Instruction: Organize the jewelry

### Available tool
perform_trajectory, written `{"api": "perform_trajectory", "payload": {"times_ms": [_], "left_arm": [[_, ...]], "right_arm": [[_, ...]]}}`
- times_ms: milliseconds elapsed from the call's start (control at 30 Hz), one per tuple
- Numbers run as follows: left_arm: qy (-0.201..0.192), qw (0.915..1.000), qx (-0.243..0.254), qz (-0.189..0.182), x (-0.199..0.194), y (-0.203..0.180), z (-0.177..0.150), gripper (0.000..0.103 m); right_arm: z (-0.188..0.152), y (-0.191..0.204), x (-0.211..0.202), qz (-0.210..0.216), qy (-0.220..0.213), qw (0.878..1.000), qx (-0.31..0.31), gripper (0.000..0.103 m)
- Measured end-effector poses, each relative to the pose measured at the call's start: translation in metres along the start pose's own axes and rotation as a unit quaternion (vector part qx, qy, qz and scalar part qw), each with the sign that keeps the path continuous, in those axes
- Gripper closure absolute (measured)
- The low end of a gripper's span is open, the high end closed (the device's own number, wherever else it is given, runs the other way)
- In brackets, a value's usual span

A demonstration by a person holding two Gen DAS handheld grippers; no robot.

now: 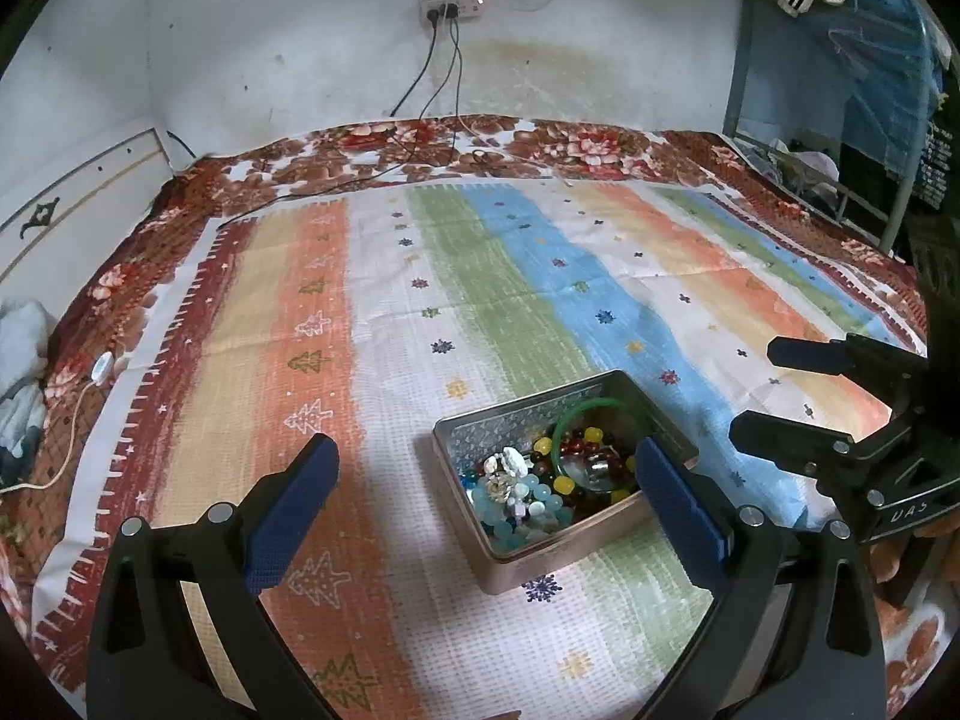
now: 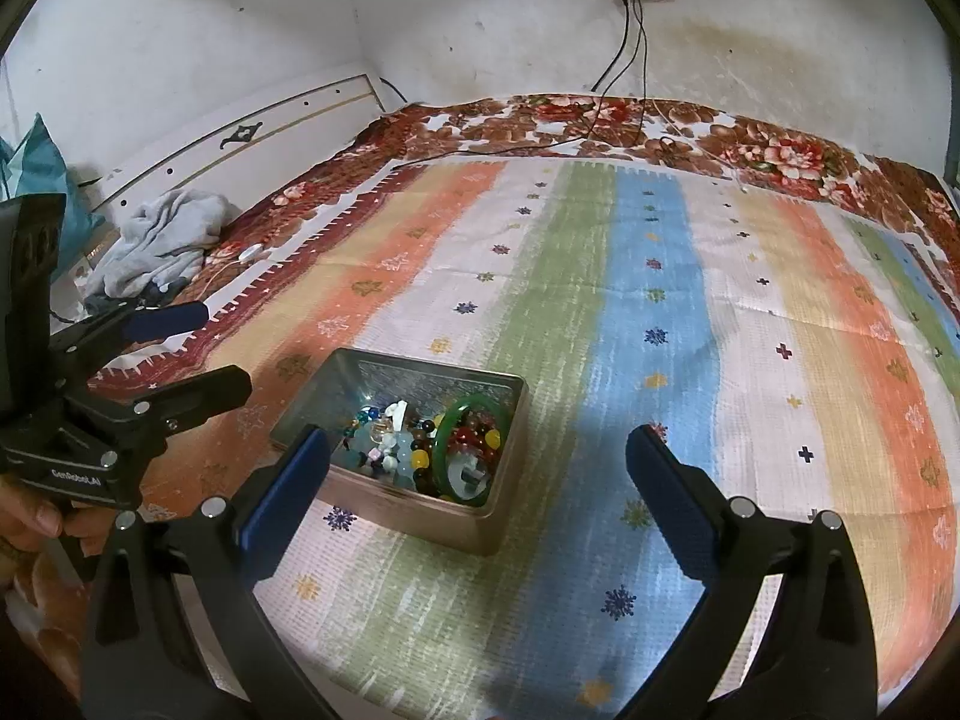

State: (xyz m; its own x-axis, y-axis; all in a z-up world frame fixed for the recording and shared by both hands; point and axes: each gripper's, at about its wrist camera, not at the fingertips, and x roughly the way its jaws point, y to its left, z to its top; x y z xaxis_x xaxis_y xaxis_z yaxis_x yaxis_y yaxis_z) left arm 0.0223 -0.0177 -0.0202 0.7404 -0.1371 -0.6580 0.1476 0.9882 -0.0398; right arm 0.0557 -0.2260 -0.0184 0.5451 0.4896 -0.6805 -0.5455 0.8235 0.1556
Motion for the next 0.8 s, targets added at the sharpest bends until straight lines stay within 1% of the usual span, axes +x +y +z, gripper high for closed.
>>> {"api": "perform_trajectory", "payload": {"times_ms": [800], "left_arm": [[0.001,1.0,-0.003,0.0,-0.0003,-0.0019,-0.0004,0.006]], "right_arm": [[0.0006,0.0025,-0.0023,0.003,-0.004,1.0,-0.001,0.005]]}}
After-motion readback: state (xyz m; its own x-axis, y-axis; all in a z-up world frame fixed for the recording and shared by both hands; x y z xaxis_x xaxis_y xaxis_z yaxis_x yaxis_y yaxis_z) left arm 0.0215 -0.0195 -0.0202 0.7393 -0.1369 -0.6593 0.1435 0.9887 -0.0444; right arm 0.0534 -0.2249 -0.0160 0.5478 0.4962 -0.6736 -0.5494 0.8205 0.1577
